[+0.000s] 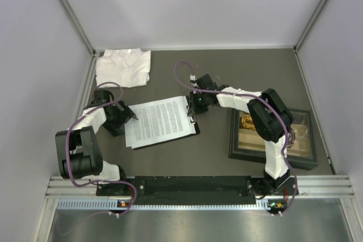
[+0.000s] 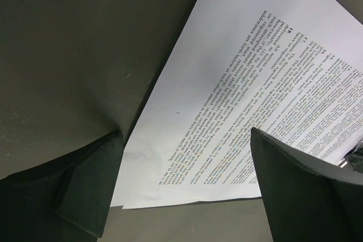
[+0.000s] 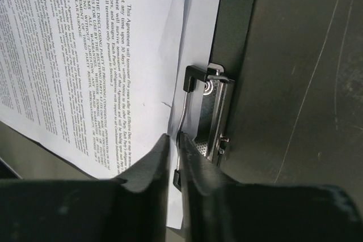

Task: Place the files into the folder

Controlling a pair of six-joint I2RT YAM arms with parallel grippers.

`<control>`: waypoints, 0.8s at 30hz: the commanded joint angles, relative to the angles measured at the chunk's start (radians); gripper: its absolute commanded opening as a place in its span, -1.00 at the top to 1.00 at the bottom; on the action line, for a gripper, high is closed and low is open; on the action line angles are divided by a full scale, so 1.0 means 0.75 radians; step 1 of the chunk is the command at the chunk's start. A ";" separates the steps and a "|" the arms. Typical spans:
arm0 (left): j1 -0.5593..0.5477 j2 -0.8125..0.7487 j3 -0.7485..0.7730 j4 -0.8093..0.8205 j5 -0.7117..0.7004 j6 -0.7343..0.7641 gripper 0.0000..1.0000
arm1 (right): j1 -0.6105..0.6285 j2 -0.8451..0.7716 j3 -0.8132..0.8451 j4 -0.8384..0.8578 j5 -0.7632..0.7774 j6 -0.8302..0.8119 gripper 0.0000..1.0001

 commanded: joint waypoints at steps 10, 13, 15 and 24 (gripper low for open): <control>-0.004 -0.024 -0.036 0.039 0.041 0.021 -0.95 | 0.025 -0.139 0.086 -0.353 0.217 -0.084 -0.05; -0.004 -0.022 -0.032 0.041 0.053 0.023 -0.94 | 0.027 -0.125 0.100 -0.382 0.260 -0.100 -0.10; -0.004 -0.018 -0.032 0.043 0.057 0.023 -0.94 | 0.029 -0.111 0.126 -0.402 0.301 -0.119 -0.10; -0.006 -0.012 -0.038 0.055 0.077 0.027 -0.94 | 0.039 -0.166 0.159 -0.415 0.385 -0.143 0.24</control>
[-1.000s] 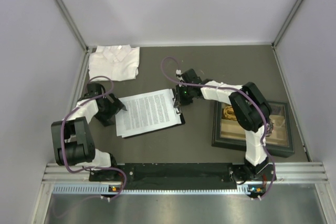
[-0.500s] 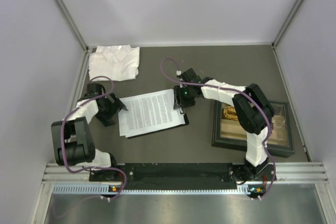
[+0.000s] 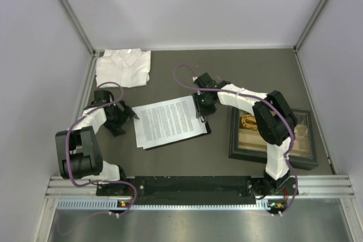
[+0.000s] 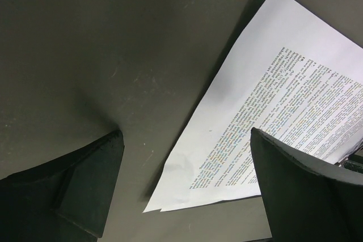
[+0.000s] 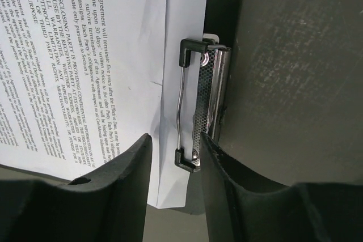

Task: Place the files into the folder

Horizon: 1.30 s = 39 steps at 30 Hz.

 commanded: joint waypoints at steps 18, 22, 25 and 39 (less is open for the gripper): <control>-0.006 -0.005 -0.058 0.056 0.048 0.023 -0.94 | 0.003 0.067 0.134 -0.046 0.140 -0.077 0.04; -0.008 -0.011 -0.058 0.060 0.058 0.012 -0.94 | 0.003 0.096 0.126 -0.031 0.142 -0.065 0.06; -0.010 -0.009 -0.060 0.064 0.060 0.006 -0.94 | 0.003 0.118 0.128 -0.039 0.169 -0.057 0.08; -0.032 0.009 -0.081 0.105 0.079 -0.035 -0.93 | 0.054 0.219 0.153 -0.138 0.320 0.007 0.13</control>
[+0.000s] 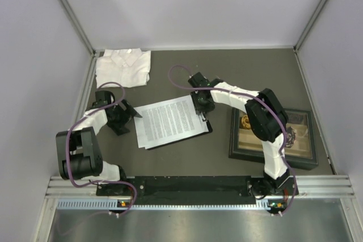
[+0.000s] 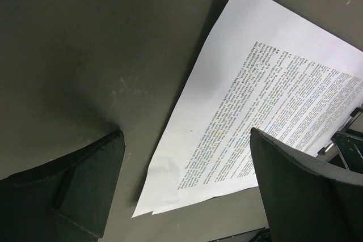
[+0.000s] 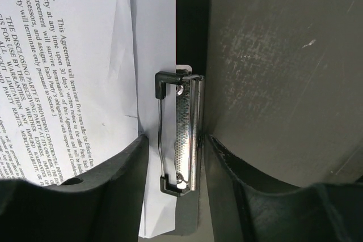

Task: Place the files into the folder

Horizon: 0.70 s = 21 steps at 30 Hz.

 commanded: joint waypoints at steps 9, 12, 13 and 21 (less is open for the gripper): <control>-0.034 0.027 -0.048 0.034 -0.026 -0.022 -0.92 | 0.028 0.195 0.090 -0.116 0.070 0.034 0.63; -0.040 0.044 -0.052 0.038 -0.028 -0.022 -0.92 | 0.026 0.177 0.080 -0.099 0.070 0.036 0.96; -0.040 0.044 -0.054 0.042 -0.028 -0.022 -0.92 | 0.028 0.169 0.062 -0.079 0.060 0.032 1.00; -0.048 0.052 -0.052 0.038 -0.053 -0.014 -0.93 | -0.033 0.013 -0.118 0.136 -0.162 0.007 1.00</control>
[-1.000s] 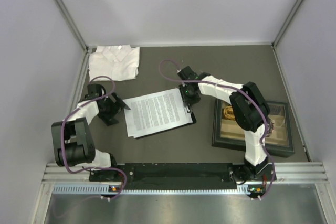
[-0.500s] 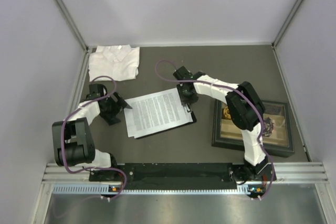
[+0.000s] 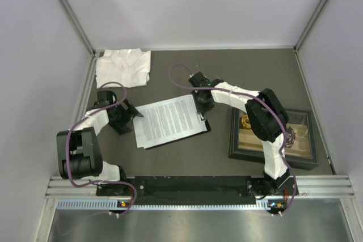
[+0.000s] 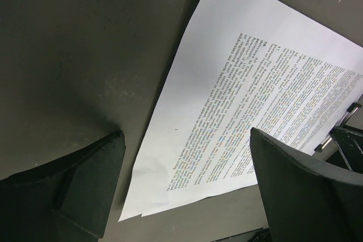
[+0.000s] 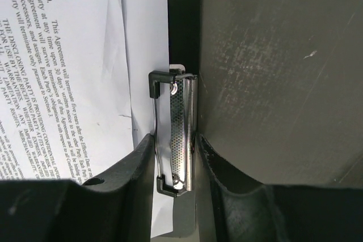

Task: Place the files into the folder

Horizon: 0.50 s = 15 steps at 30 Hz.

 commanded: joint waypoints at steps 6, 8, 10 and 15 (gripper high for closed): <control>-0.025 0.061 -0.011 -0.030 -0.083 0.058 -0.90 | -0.105 -0.059 -0.241 0.280 -0.364 -0.003 1.00; -0.025 0.067 -0.001 -0.036 -0.087 0.064 -0.90 | -0.117 -0.068 -0.258 0.319 -0.391 -0.001 1.00; -0.027 0.073 0.007 -0.034 -0.079 0.072 -0.90 | -0.123 -0.072 -0.270 0.323 -0.413 0.001 1.00; -0.031 0.046 0.064 -0.120 -0.167 0.138 -0.90 | -0.133 -0.055 -0.260 0.313 -0.403 0.003 1.00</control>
